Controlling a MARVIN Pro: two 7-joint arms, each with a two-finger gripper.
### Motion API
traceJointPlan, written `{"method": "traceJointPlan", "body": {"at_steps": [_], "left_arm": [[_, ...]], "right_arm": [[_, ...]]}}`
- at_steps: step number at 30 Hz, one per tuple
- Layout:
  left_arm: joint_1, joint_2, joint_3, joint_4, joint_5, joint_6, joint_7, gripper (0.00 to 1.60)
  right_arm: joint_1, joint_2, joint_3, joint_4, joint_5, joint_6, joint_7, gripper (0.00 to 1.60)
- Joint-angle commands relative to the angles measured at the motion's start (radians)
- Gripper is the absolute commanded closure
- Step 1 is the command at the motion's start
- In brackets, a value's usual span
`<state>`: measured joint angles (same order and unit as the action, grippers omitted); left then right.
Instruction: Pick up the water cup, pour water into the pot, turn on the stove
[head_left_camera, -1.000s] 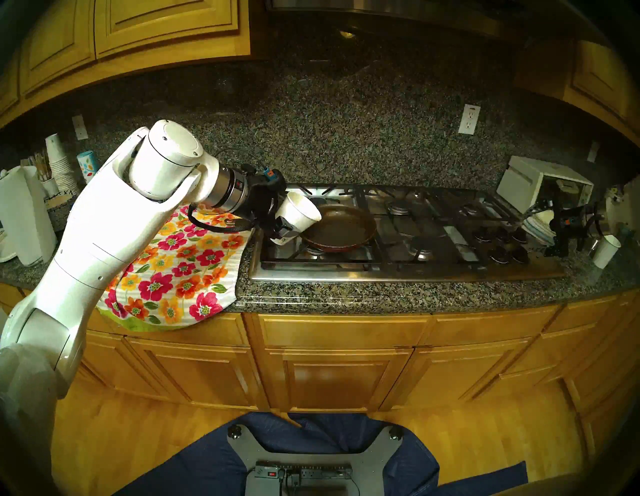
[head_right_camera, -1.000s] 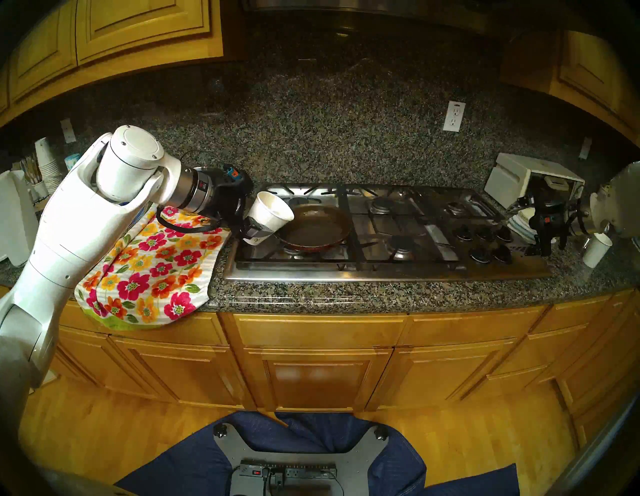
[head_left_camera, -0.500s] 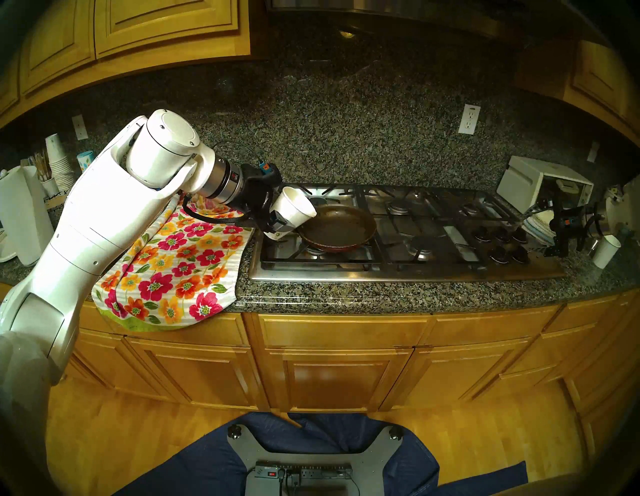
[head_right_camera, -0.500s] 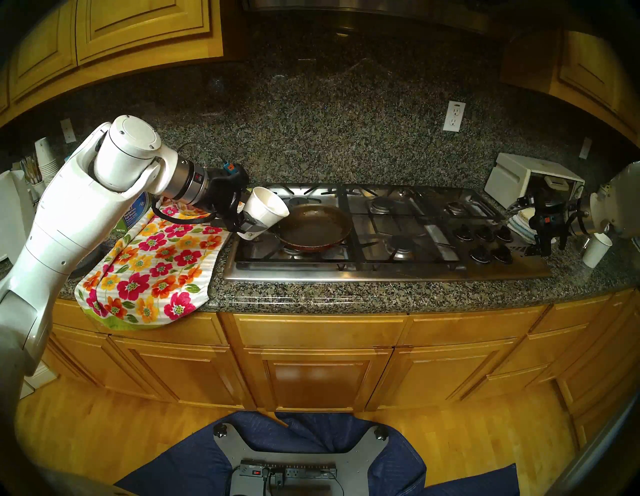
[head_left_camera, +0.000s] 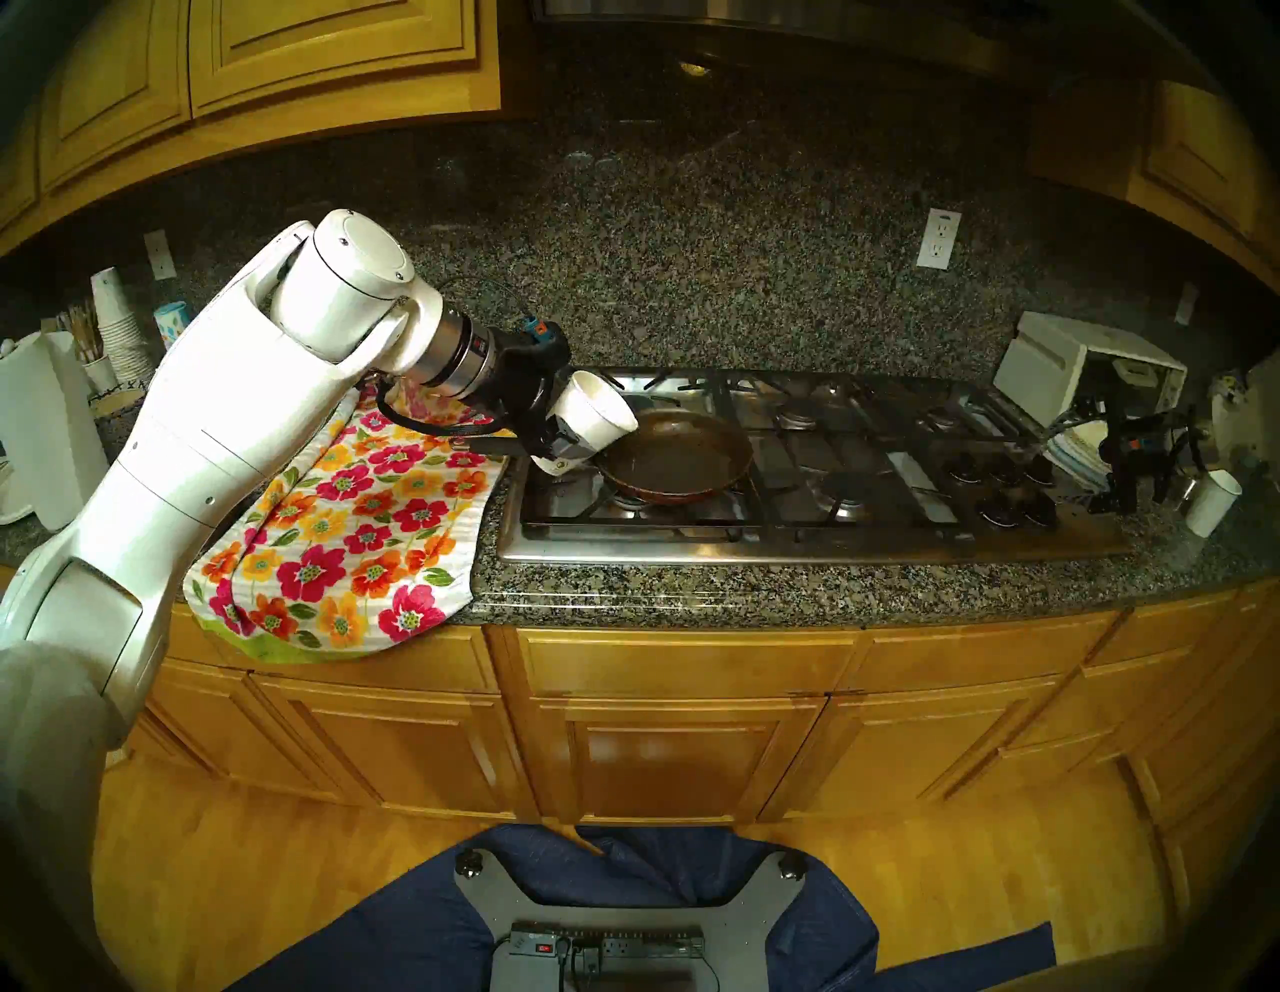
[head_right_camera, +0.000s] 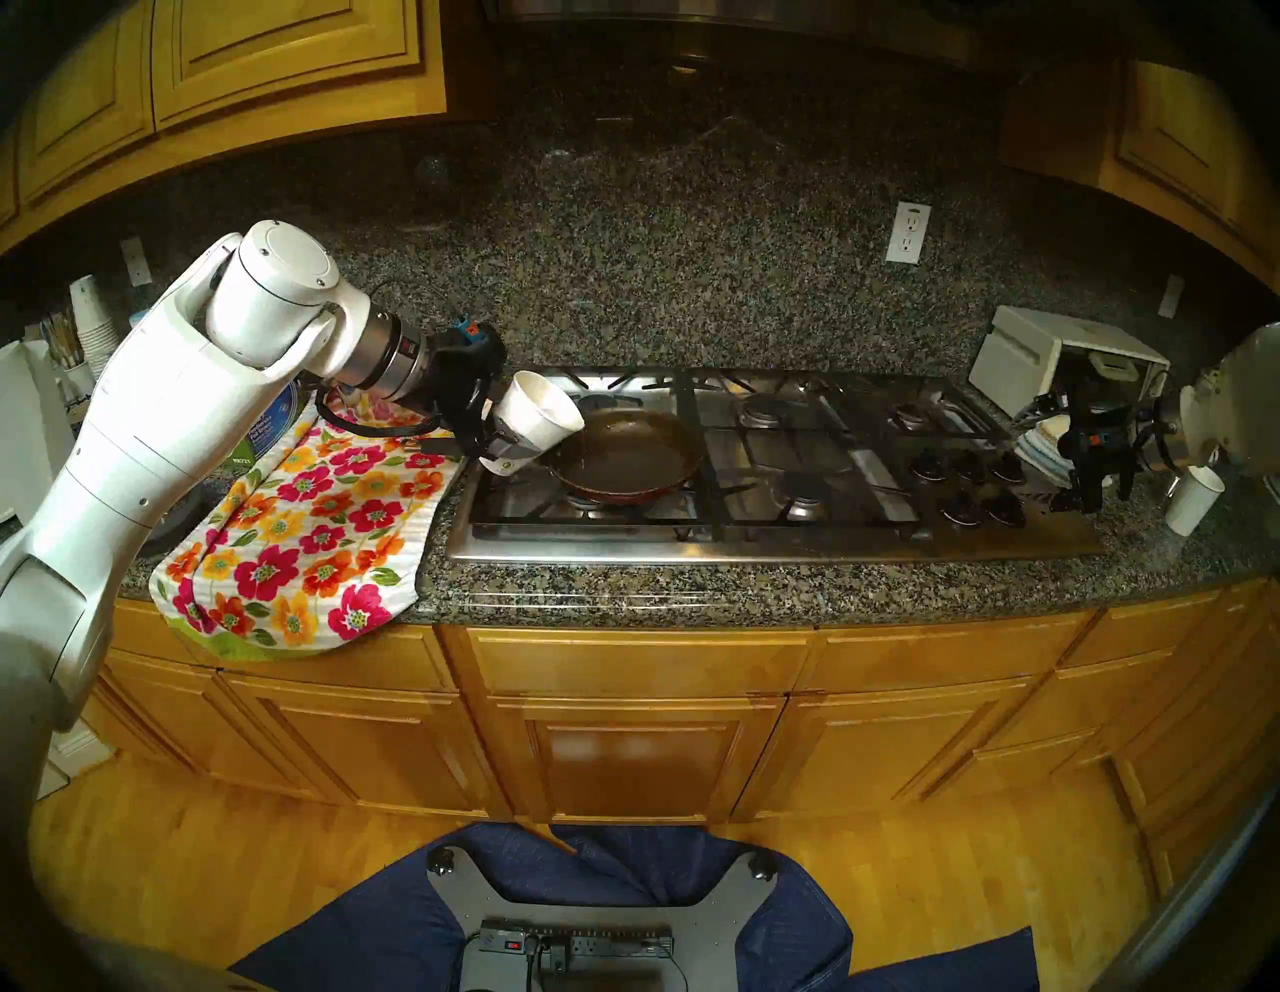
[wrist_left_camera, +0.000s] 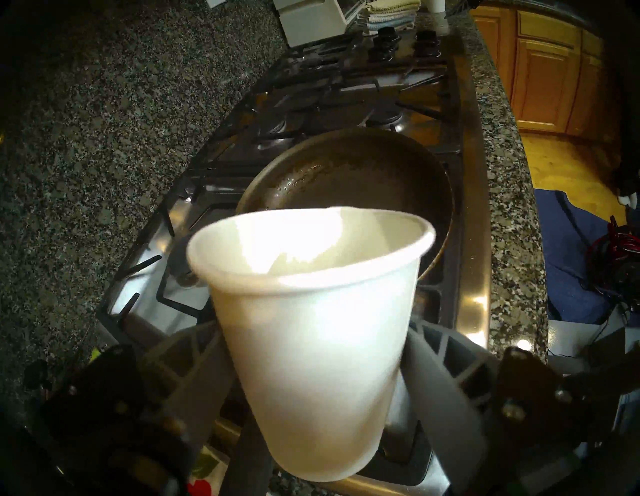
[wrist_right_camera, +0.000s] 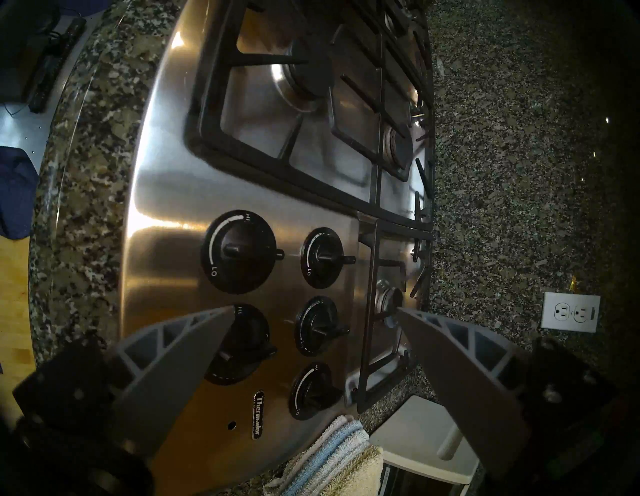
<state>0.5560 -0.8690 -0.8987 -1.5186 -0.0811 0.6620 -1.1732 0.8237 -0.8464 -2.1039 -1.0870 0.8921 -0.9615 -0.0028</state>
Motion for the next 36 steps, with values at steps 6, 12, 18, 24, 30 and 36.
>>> {"method": "traceJointPlan", "body": {"at_steps": [6, 12, 18, 24, 30, 36], "left_arm": [[-0.129, -0.018, 0.049, 0.019, 0.027, -0.045, -0.117, 0.45], [-0.156, -0.019, 0.076, 0.035, 0.040, -0.065, -0.135, 0.44], [-0.204, -0.015, 0.114, 0.056, 0.050, -0.088, -0.174, 0.45], [-0.228, -0.010, 0.130, 0.059, 0.059, -0.105, -0.187, 0.46], [-0.282, -0.021, 0.154, 0.101, 0.073, -0.126, -0.222, 0.46], [-0.306, -0.036, 0.168, 0.130, 0.080, -0.137, -0.234, 0.48]], "right_arm": [[0.024, -0.008, 0.003, 0.019, 0.005, 0.002, -0.009, 0.00], [0.024, -0.008, 0.003, 0.019, 0.005, 0.002, -0.009, 0.00], [0.024, -0.008, 0.003, 0.020, 0.005, 0.002, -0.009, 0.00], [0.024, -0.008, 0.003, 0.020, 0.005, 0.002, -0.009, 0.00], [0.024, -0.008, 0.003, 0.020, 0.005, 0.002, -0.009, 0.00], [0.024, -0.008, 0.003, 0.020, 0.005, 0.002, -0.009, 0.00]]}}
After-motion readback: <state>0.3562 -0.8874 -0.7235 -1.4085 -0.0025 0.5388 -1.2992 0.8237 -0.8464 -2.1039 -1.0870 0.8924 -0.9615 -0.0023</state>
